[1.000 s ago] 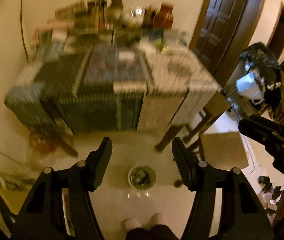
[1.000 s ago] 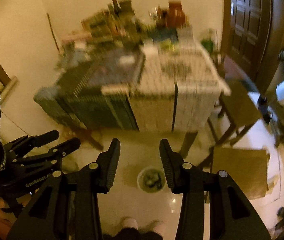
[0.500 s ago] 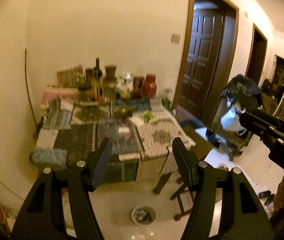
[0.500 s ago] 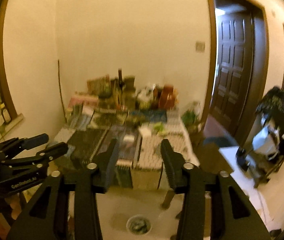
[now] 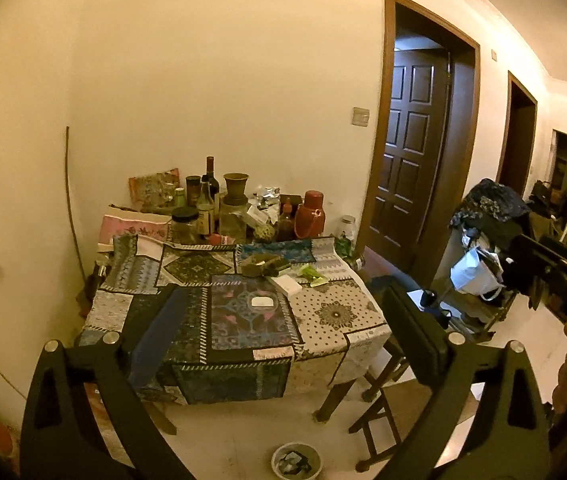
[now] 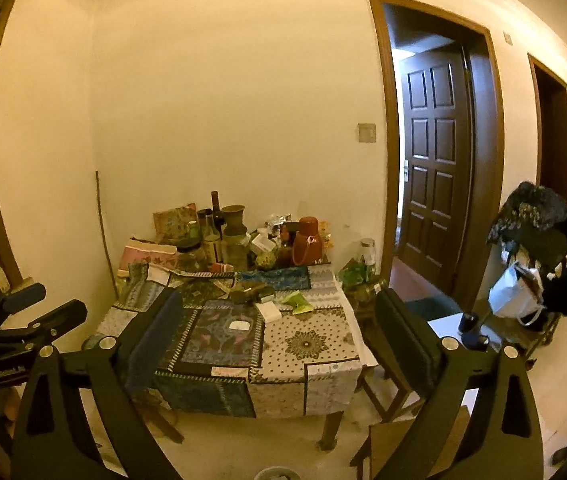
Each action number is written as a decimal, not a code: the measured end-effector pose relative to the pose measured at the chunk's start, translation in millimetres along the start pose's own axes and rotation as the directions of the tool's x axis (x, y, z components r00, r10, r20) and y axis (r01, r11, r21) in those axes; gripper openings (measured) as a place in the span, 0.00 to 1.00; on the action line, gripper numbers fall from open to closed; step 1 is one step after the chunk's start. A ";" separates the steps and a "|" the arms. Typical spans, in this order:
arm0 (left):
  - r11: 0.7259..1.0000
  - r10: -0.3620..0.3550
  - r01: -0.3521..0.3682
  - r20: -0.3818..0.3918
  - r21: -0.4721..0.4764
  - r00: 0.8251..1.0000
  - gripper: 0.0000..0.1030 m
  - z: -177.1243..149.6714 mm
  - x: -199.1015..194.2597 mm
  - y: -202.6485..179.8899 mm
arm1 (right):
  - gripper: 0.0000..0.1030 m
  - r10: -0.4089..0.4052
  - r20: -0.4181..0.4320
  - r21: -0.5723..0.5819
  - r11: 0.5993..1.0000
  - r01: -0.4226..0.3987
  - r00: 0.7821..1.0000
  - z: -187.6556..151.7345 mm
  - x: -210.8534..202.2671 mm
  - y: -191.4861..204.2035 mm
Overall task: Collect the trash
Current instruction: 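Grasp the clear plastic container with the left tool while the right tool grasps the yellow-green bag, then lift the clear container and yellow-green bag off the table, then carry the clear container and yellow-green bag down toward the floor bin, then open the right tool over the bin while the left tool drops the container in, then raise both empty tools from the bin back up toward the table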
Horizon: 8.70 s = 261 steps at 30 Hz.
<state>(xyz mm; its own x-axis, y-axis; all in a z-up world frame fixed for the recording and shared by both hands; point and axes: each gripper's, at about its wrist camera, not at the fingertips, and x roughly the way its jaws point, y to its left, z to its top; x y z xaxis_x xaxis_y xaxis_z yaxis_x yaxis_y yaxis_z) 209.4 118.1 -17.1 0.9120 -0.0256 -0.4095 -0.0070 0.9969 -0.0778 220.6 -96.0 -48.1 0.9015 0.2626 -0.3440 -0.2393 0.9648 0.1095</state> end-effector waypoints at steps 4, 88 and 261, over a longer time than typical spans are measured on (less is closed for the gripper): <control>0.999 0.018 -0.018 -0.003 -0.030 1.000 0.96 7.9 29.4 -0.2 | 0.93 0.031 -0.008 0.031 0.999 -0.030 1.000 4.0 20.4 -17.1; 0.988 -0.075 -0.025 -0.610 -0.154 0.789 0.00 -33.1 485.9 75.6 | 0.17 0.105 -0.652 0.103 0.993 -0.049 0.751 -60.8 473.7 -78.2; 0.997 -0.072 0.074 -0.324 -0.006 0.943 0.41 -77.6 71.4 27.6 | 0.50 0.060 -0.380 0.014 0.998 -0.059 0.923 -75.6 58.3 15.1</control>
<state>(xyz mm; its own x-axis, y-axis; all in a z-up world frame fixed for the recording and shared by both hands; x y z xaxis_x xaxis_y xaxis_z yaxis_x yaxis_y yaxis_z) 242.5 138.0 -119.0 0.7277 -0.1203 -0.6753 0.0582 0.9918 -0.1139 242.3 -64.9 -137.0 0.6808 0.3066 -0.6652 -0.2871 0.9472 0.1427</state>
